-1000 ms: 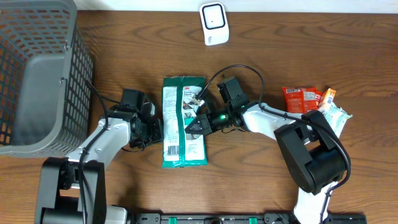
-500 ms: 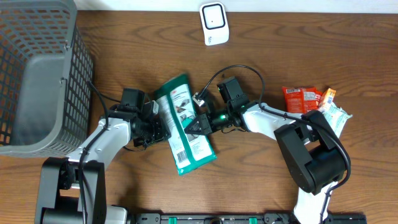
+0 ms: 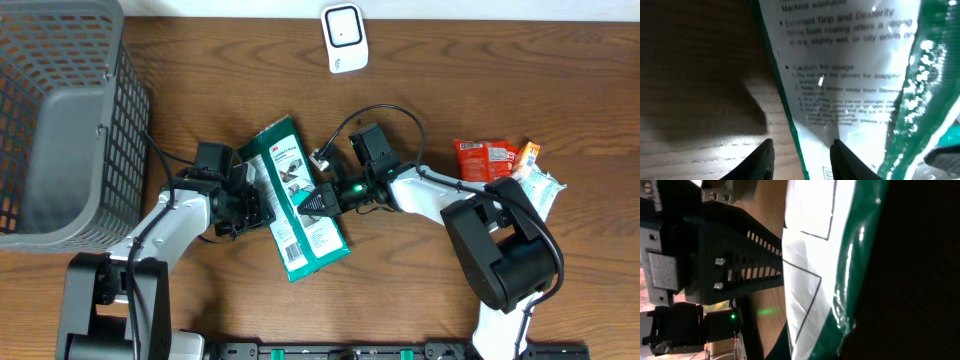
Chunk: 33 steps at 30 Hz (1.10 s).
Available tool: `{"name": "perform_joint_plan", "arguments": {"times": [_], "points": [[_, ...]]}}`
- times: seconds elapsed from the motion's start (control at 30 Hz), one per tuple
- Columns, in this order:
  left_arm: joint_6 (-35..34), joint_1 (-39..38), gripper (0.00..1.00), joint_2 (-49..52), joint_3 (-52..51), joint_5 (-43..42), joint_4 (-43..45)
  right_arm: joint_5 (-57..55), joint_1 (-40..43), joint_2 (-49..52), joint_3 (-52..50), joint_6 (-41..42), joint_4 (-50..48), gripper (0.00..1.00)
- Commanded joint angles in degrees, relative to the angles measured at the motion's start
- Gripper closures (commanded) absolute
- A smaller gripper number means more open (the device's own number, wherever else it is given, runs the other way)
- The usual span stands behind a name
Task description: Scan the item barcode
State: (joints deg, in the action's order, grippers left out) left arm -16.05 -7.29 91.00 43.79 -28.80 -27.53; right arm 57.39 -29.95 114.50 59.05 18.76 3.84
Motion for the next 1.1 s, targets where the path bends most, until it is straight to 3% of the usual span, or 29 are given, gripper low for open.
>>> {"name": "perform_joint_plan", "arguments": {"times": [0.0, 0.23, 0.37, 0.5, 0.63, 0.7, 1.07], "points": [[0.96, -0.13, 0.58, -1.42, -0.07, -3.34, -0.94, 0.04, 1.03, 0.07, -0.02, -1.49, 1.49, 0.99], [0.94, -0.13, 0.53, -9.31, -0.07, 1.11, -1.22, -5.05, 1.97, -5.31, -0.02, -5.7, 6.62, 0.99], [0.22, -0.13, 0.46, -14.86, -0.07, 10.99, -1.4, -13.88, 1.77, -9.27, -0.02, -8.2, 11.87, 0.99], [-1.95, -0.07, 0.3, -18.6, -0.07, 21.53, -1.36, -20.55, 1.77, -12.83, -0.02, -9.22, 15.78, 0.99], [-2.27, 0.87, 0.27, -19.54, -0.07, 28.17, -1.38, -26.43, 1.77, -15.47, -0.02, -9.27, 18.71, 0.99], [-2.25, 1.11, 0.16, -19.5, -0.07, 28.39, -2.08, -29.03, 1.75, -16.5, -0.02, -9.68, 19.85, 0.99], [-2.27, 1.11, 0.15, -19.5, -0.07, 28.37, -2.64, -33.38, 1.75, -20.22, 0.0, -10.1, 22.77, 0.99]]}}
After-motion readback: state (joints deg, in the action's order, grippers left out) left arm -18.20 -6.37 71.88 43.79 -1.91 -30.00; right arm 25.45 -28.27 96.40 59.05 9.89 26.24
